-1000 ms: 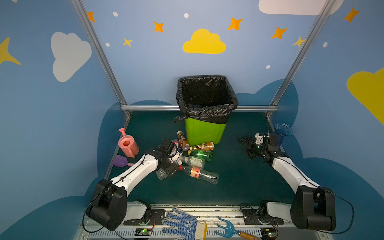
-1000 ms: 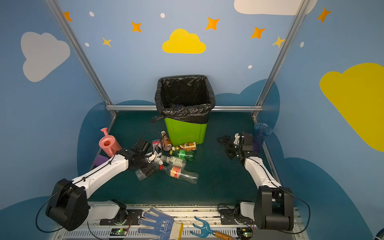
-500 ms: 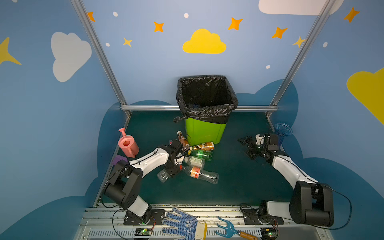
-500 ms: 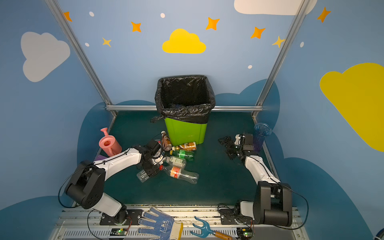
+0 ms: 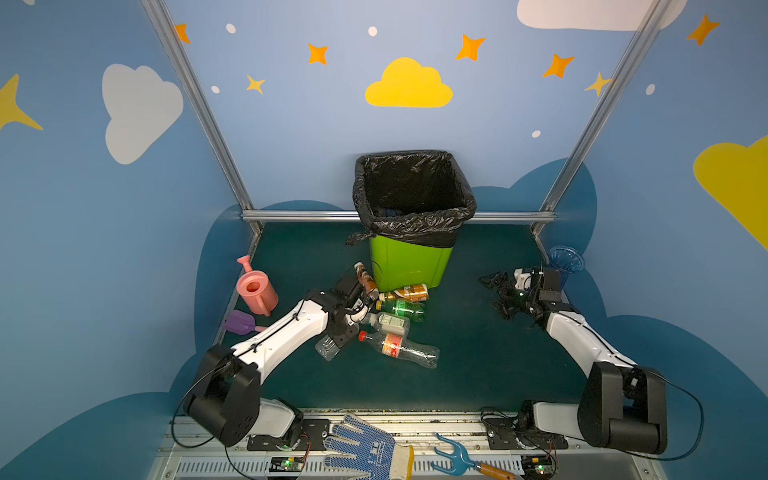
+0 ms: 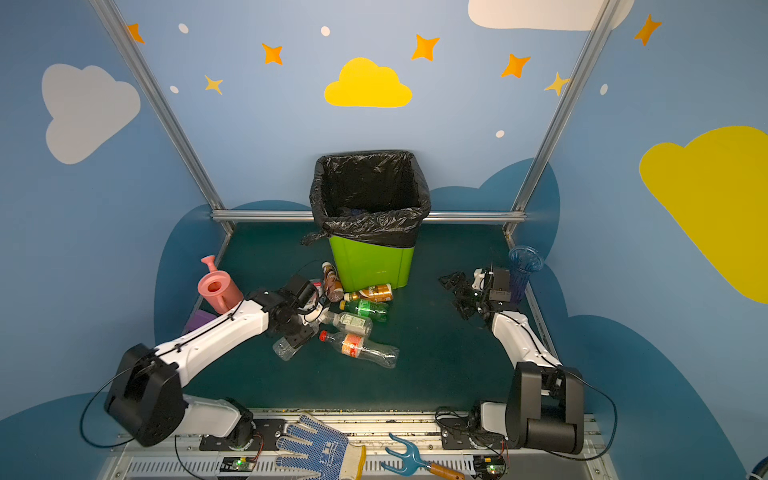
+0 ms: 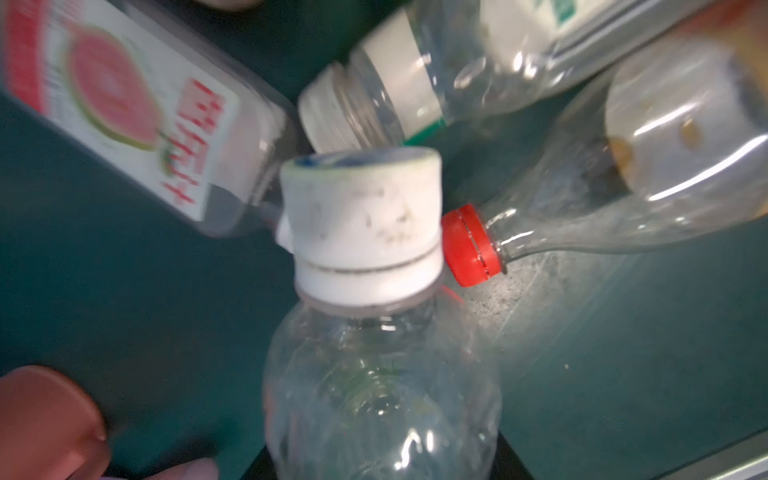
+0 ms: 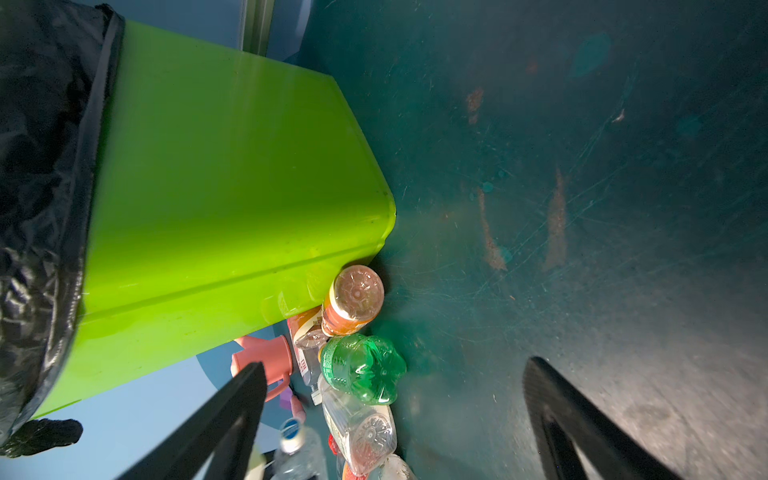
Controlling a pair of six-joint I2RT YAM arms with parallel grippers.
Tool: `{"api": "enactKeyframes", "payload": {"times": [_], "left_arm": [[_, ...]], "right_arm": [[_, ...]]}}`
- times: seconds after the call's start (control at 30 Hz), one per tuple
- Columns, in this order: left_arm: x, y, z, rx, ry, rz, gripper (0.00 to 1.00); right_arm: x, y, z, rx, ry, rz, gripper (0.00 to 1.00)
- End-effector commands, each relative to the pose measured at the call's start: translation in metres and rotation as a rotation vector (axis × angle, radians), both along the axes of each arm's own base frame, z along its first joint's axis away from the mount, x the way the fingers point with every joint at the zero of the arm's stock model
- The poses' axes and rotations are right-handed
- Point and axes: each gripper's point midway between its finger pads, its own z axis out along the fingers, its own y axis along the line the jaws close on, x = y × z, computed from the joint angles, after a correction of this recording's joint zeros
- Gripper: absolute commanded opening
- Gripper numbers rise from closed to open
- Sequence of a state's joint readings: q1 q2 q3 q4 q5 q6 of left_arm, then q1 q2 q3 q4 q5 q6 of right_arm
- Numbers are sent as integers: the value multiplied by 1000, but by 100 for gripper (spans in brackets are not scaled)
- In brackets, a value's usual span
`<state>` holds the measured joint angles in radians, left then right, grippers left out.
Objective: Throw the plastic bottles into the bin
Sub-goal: 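Grasp the clear white-cap bottle by its neck with the left gripper, then lift the clear bottle up over the bin with the left gripper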
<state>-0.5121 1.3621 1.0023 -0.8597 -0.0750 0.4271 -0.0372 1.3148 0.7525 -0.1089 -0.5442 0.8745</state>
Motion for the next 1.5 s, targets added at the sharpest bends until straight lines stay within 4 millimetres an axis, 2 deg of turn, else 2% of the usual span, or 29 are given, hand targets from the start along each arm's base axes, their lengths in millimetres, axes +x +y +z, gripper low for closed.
{"api": "enactKeyframes", "payload": {"times": [0.0, 0.07, 0.13, 0.23, 0.37, 0.47, 0.53, 0.6, 0.67, 0.73, 0.8, 0.87, 0.9, 0.93, 1.0, 1.03, 1.07, 1.17, 1.23, 1.33, 1.4, 1.47], "left_arm": [[6, 8, 51, -18, -135, 49, 53], [14, 14, 88, -41, -263, 69, 53], [23, 23, 138, -90, -444, 113, 53], [32, 42, 236, -186, -778, 178, 52], [15, 65, 375, -412, -1187, 253, 50], [-11, 70, 457, -601, -1445, 240, 51], [-24, 68, 496, -719, -1575, 208, 51], [-27, 60, 522, -814, -1635, 169, 52], [-12, 43, 535, -881, -1613, 120, 52], [16, 20, 535, -943, -1537, 83, 52], [58, -12, 520, -1044, -1391, 71, 52], [110, -54, 489, -1109, -1187, 89, 55], [126, -72, 476, -1109, -1115, 114, 58], [145, -94, 459, -1071, -1055, 124, 65], [160, -117, 452, -1017, -1052, 151, 86], [165, -119, 457, -1017, -1074, 180, 96], [163, -118, 468, -1047, -1091, 189, 100], [140, -101, 508, -1149, -1216, 185, 100], [115, -86, 526, -1202, -1305, 159, 100], [92, -63, 521, -1165, -1367, 176, 100], [85, -44, 502, -1095, -1374, 230, 100], [82, -20, 466, -1016, -1358, 330, 100]], "right_arm": [[0, 1, 3, 5, -16, 9, 95], [0, 1, 5, 7, -21, 9, 95], [0, 1, 6, 8, -23, 8, 95], [0, 1, 9, 9, -30, 10, 95], [0, 0, 13, 9, -41, 9, 95], [-1, 0, 14, 8, -43, 5, 95], [-2, -1, 16, 12, -46, 5, 95], [-2, -2, 18, 16, -51, 5, 95], [-4, -3, 21, 16, -59, 5, 95], [-7, -7, 24, 12, -64, -5, 95], [-9, -10, 27, 8, -72, -14, 95], [-11, -12, 29, 5, -74, -28, 95], [-13, -13, 30, 6, -74, -35, 95], [-14, -14, 33, 9, -77, -40, 95], [-17, -16, 39, 4, -86, -38, 95], [-19, -18, 42, -7, -94, -41, 95], [-22, -22, 44, -22, -99, -49, 95], [-25, -31, 46, -54, -111, -80, 95], [-26, -32, 45, -52, -114, -92, 95], [-25, -30, 37, -16, -98, -96, 95], [-23, -25, 34, 8, -95, -70, 95], [-21, -20, 31, 22, -85, -45, 95]]}}
